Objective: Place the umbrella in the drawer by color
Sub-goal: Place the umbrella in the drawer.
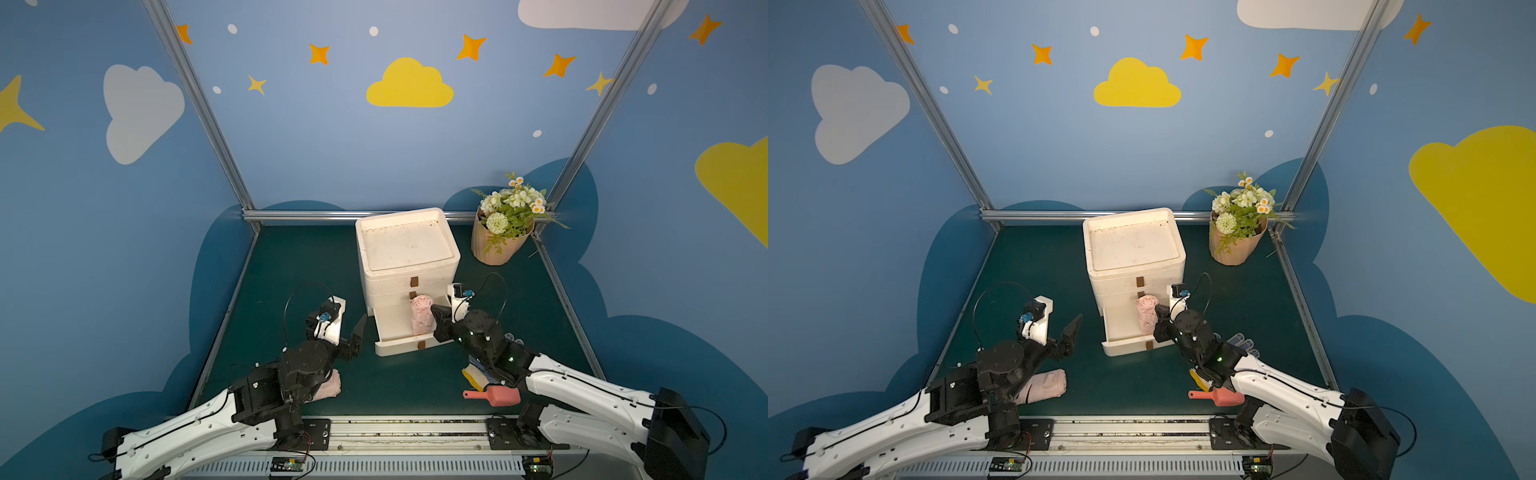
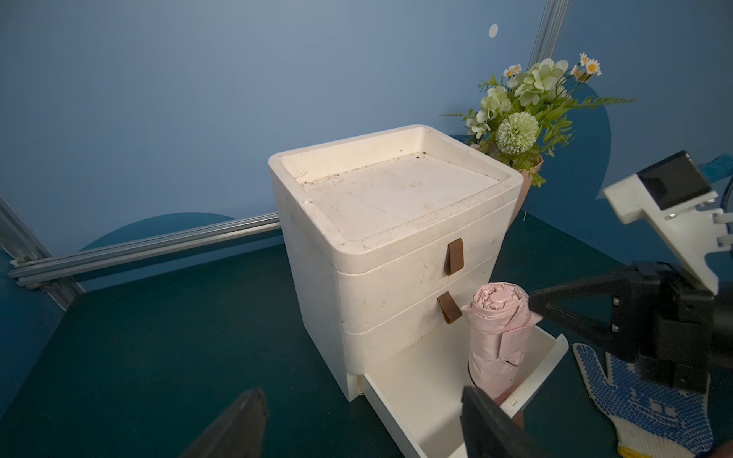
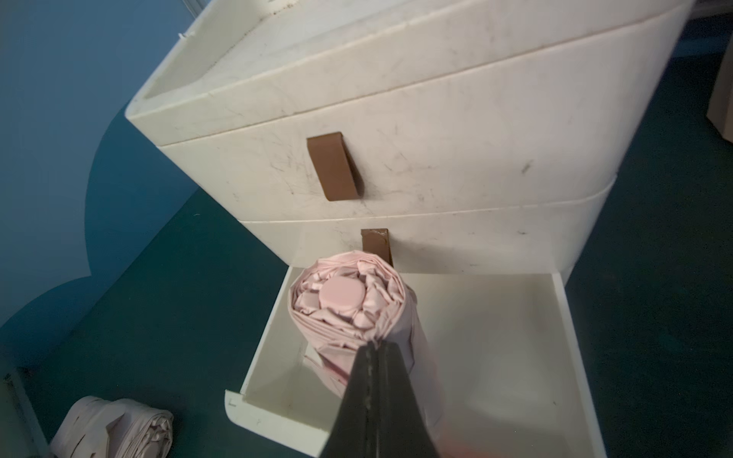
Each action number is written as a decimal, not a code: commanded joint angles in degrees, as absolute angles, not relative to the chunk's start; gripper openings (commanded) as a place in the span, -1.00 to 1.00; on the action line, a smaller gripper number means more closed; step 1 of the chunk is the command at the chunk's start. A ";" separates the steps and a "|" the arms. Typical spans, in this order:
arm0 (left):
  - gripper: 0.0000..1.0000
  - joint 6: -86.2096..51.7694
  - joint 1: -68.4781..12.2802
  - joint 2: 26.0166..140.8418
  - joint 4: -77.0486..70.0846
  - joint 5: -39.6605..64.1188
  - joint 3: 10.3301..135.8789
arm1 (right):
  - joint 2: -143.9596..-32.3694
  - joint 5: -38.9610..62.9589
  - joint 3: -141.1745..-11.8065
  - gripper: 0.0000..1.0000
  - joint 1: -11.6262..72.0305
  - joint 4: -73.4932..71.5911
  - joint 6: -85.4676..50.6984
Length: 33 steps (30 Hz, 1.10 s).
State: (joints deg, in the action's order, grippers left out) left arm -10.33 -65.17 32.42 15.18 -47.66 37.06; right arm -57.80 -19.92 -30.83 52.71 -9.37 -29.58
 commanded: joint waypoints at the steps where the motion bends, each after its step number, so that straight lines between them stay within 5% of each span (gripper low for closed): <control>1: 0.64 -10.85 -65.21 32.77 12.96 -48.69 36.91 | -54.14 -25.80 -30.39 -1.00 52.91 0.46 -35.45; 9: 0.65 -10.74 -65.04 33.30 11.36 -48.63 36.88 | -53.49 -24.32 -24.01 -1.00 52.73 6.24 -37.74; 19: 0.65 -12.89 -64.86 35.46 13.20 -48.40 38.14 | -78.45 -12.31 -38.21 -1.00 52.83 9.62 -36.73; 27: 0.65 -14.80 -64.83 32.76 15.16 -48.87 36.44 | -76.99 -19.76 -36.63 -1.00 52.30 10.18 -42.33; 33: 0.65 -14.76 -64.60 32.03 14.71 -49.22 35.68 | -74.99 -19.50 -37.88 -0.27 52.16 12.51 -37.55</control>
